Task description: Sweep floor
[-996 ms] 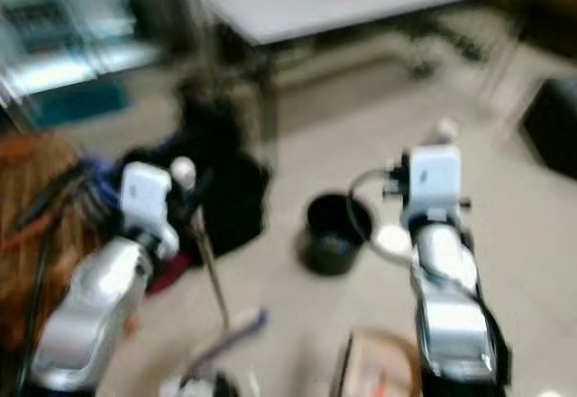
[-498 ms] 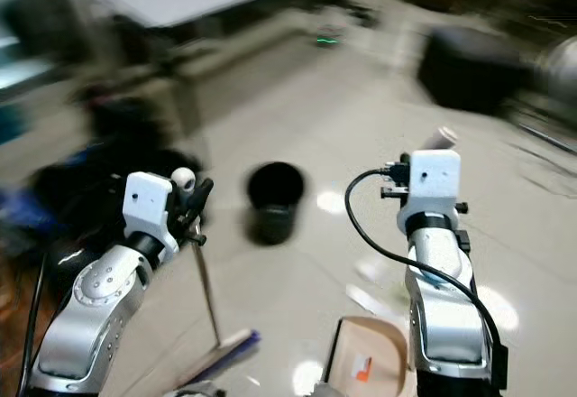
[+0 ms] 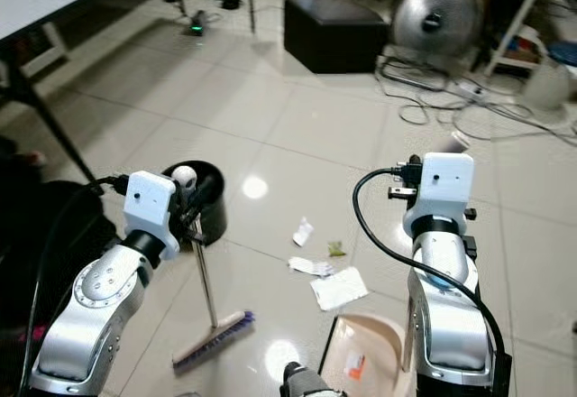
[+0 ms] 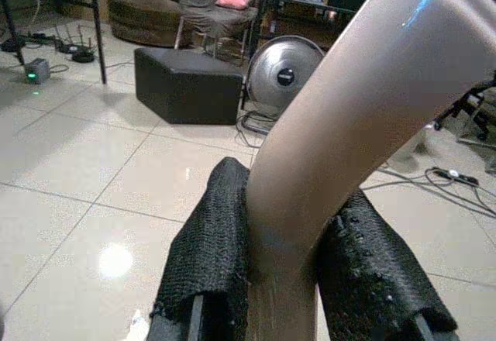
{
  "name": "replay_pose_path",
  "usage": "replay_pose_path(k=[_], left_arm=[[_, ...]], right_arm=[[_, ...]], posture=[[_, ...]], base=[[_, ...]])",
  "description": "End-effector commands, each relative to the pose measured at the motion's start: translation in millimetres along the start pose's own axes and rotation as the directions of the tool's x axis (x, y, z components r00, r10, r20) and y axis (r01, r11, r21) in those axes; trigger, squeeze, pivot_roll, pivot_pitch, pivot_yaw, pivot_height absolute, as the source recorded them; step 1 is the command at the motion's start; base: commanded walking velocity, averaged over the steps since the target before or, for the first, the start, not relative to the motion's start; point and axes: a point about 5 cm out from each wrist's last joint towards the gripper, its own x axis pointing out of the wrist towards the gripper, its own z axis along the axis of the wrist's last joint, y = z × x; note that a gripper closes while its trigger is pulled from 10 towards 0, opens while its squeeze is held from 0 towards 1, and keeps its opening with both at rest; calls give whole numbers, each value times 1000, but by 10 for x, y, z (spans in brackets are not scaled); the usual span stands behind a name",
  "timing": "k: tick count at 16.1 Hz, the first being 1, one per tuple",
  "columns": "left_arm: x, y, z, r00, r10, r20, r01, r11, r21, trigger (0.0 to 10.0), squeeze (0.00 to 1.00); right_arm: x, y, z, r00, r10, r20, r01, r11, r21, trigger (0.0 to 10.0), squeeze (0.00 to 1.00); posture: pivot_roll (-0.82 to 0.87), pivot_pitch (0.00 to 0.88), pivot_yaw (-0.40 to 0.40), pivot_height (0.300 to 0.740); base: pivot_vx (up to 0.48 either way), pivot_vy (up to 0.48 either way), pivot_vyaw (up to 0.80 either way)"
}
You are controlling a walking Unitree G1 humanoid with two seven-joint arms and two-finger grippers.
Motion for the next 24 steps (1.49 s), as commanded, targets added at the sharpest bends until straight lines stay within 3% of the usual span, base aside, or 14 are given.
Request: replay_pose_path(k=[1,3,6,8,10,11,12,15,17,24], left_arm=[[10,35,132,998,13,57,-14,1000,14,10000,0],[48,65,202,994,28,105,-28,1000,4,10000,0],[63,43,247,992,11,127,-11,1000,-2,10000,0],[73,14,240,992,-15,124,17,1000,-10,10000,0],[83,-7,234,992,-36,124,39,999,-22,10000,0],[90,-19,238,991,-45,126,49,998,-29,10000,0],[109,-49,244,989,-65,130,70,997,-32,10000,0],[120,-56,233,989,-73,125,78,997,-29,10000,0],[117,-53,212,990,-75,118,78,997,-26,10000,0],[102,12,186,995,-16,97,18,1000,-19,10000,0]], right_arm=[[-17,-6,128,997,-3,73,1,1000,21,10000,0],[-14,11,205,991,6,134,-1,999,-38,10000,0],[-21,8,269,977,104,188,-60,973,-224,10000,0],[37,-128,398,963,107,246,-42,966,-256,10000,0],[58,-141,411,958,115,264,-59,976,-210,10000,0],[62,-138,390,961,97,260,-60,987,-147,10000,0],[57,-120,318,969,55,241,-50,998,-26,10000,0],[27,-72,208,981,32,193,-42,998,47,10000,0],[-20,-29,163,984,25,177,-42,995,91,10000,0],[-34,22,186,986,41,162,-57,994,93,10000,0]], posture=[[-57,127,22,740],[-58,126,23,740],[-59,121,27,740],[-64,110,33,740],[-66,105,34,740],[-66,102,38,740],[-66,96,40,740],[-64,89,48,740],[-65,89,48,740],[-62,93,35,740]], base=[[0,0,-800],[0,0,-800],[0,0,-140],[0,0,0],[0,0,0],[0,0,0],[247,0,0],[290,0,-177],[302,0,-800],[40,0,-229]])
